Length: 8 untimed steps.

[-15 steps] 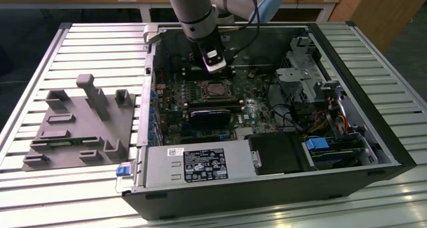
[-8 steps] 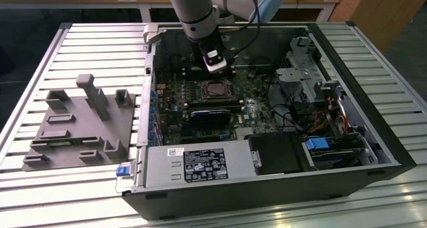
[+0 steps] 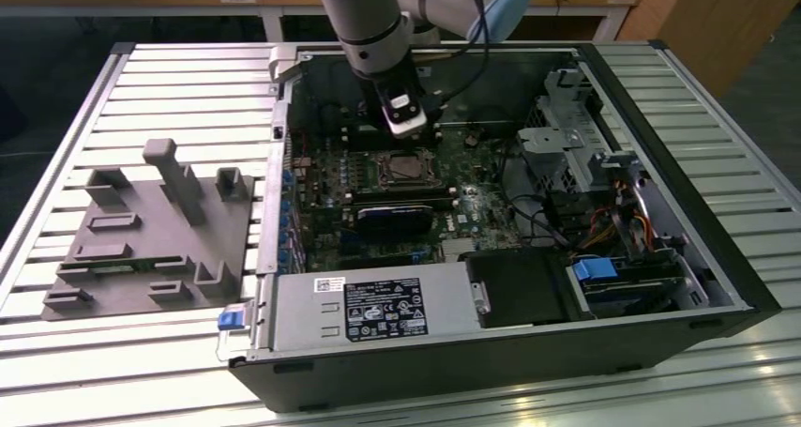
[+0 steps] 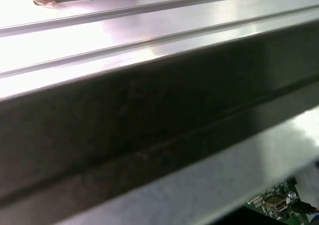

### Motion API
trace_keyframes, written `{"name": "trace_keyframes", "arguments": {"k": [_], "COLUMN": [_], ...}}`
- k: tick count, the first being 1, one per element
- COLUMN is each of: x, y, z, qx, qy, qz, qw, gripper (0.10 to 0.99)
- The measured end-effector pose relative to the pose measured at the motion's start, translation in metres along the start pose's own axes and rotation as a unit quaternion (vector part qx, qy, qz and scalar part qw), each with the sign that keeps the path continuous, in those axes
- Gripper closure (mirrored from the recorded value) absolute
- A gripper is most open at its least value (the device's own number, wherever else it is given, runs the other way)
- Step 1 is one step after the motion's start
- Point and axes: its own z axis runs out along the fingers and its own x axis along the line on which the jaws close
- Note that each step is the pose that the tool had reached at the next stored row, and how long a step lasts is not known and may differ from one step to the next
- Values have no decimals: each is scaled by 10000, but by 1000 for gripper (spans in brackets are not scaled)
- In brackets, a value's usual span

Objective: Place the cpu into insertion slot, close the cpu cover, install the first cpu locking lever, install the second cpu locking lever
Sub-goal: 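Install the first cpu locking lever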

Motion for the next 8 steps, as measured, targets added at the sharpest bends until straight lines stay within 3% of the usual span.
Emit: {"name": "trace_keyframes", "arguments": {"k": [8], "x": [-12], "y": [3], "z": [19], "qx": [38], "qy": [-16], "qz": [17], "qw": [10000], "gripper": [980]}}
